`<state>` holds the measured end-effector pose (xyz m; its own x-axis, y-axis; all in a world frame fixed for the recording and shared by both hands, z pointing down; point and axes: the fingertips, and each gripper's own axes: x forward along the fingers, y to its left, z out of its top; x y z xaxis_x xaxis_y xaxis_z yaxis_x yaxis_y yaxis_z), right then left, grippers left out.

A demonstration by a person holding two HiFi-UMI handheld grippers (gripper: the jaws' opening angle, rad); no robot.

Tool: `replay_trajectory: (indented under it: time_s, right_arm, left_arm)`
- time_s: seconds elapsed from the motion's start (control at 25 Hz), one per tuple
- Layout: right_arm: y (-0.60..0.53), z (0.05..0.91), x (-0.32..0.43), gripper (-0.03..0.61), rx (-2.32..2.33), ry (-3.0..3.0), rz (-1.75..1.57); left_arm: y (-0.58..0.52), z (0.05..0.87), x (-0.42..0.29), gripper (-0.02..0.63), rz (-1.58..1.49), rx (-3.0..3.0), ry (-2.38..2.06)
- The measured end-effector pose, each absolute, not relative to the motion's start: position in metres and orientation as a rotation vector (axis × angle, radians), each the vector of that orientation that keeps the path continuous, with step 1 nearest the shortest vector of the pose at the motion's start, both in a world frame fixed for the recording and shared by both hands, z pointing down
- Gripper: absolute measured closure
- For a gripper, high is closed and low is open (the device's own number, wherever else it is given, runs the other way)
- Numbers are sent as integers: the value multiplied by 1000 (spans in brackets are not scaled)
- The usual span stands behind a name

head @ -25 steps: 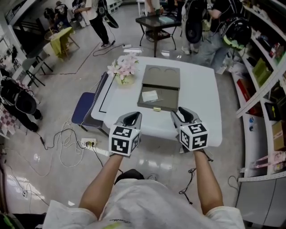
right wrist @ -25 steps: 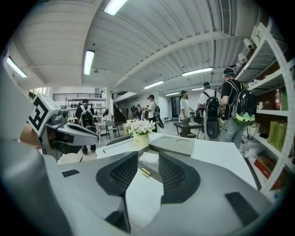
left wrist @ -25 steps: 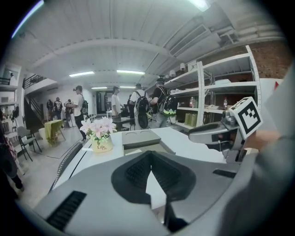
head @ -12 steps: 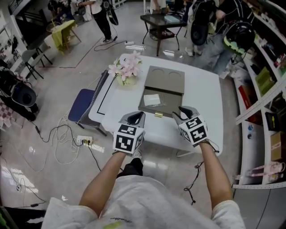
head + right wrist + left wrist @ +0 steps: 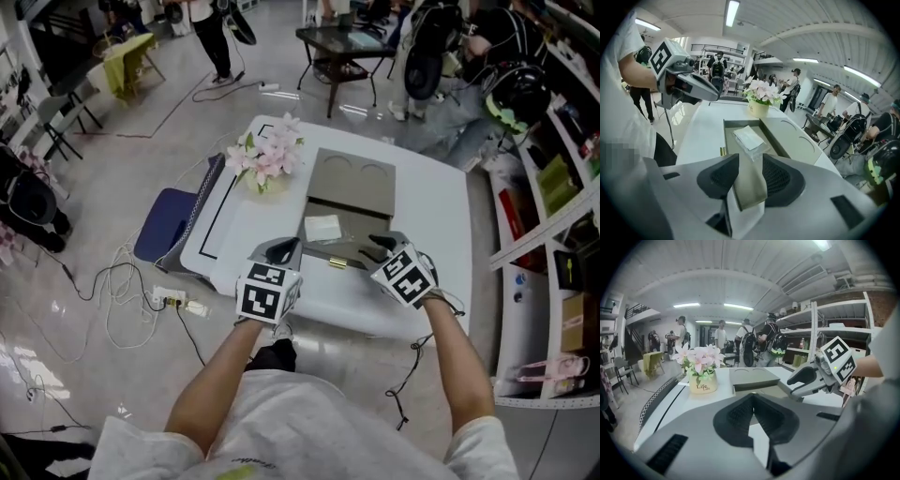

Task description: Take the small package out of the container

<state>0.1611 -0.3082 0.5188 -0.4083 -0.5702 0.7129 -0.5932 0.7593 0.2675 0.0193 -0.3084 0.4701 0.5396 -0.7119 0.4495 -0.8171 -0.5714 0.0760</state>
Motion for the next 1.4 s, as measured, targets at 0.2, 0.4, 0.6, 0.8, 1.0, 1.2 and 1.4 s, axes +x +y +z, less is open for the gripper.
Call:
replay_trajectory:
  time_s: [0.2,0.4,0.6,0.8,1.0,1.2,1.4]
  right_arm:
    - [-323,540,156,416,730,-2043,-5]
    - [-333,556,153,416,641,-1977,-36]
    - [-338,569,150,416,557,-1922,-83]
    - [-344,575,145,416,515,-1900,-119]
    - [-347,580,141,417,490,-1889,-139]
    - [-349,584,139,430,487,-1889,-132]
    - [-352,587,140,471,499,-1884,-135]
  left_arm:
    - [-327,480,14,609,549,2489,-1258]
    - [-340,486,11,609,553,2482,-1243]
    - [-352,487,6,609,545,2471,-1239]
    - [-363,488,6,609,545,2466,-1230]
    - [-371,488,4,609,544,2466,-1233]
    - [-377,488,1,609,546,2460,-1236]
    - [-378,491,-2,609,549,2458,-1232]
